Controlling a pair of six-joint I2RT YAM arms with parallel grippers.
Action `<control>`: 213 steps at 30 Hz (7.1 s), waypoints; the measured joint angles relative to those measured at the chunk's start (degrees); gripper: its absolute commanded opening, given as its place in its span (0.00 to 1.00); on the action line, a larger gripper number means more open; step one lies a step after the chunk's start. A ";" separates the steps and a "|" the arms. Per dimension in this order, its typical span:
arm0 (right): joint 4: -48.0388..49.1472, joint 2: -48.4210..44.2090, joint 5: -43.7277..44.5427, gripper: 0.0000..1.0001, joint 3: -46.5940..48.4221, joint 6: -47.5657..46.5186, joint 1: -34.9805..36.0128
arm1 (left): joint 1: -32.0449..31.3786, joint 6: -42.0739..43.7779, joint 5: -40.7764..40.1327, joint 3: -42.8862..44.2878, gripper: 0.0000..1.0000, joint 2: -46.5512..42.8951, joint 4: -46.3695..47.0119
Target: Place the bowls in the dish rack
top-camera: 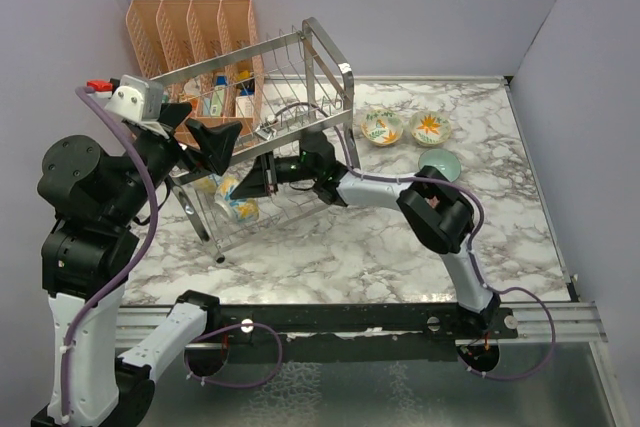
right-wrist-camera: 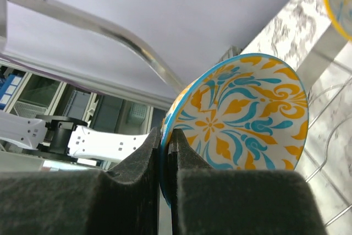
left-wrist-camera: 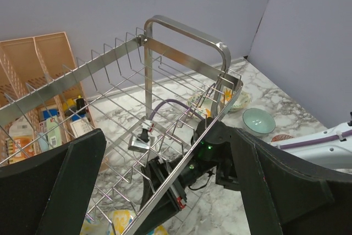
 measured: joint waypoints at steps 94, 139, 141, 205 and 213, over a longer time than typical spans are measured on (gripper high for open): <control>24.63 2.99 1.66 0.40 -6.21 10.56 1.38 | -4.61 3.76 -7.56 -1.29 0.99 2.12 -1.42; -76.76 -51.49 50.18 0.55 -26.88 -34.86 -19.54 | -4.61 2.67 -7.48 -3.98 0.99 0.90 -1.05; -75.43 -48.22 50.10 0.56 -22.32 -37.48 -22.14 | -4.61 2.69 -7.48 -4.00 0.99 0.96 -1.03; -55.56 6.32 63.84 0.02 15.06 -66.62 -25.03 | -4.61 5.14 -11.06 -6.91 0.99 0.96 -1.40; -53.07 4.57 64.13 0.01 14.19 -66.23 -25.14 | -4.61 5.16 -11.21 -6.86 0.99 1.11 -1.44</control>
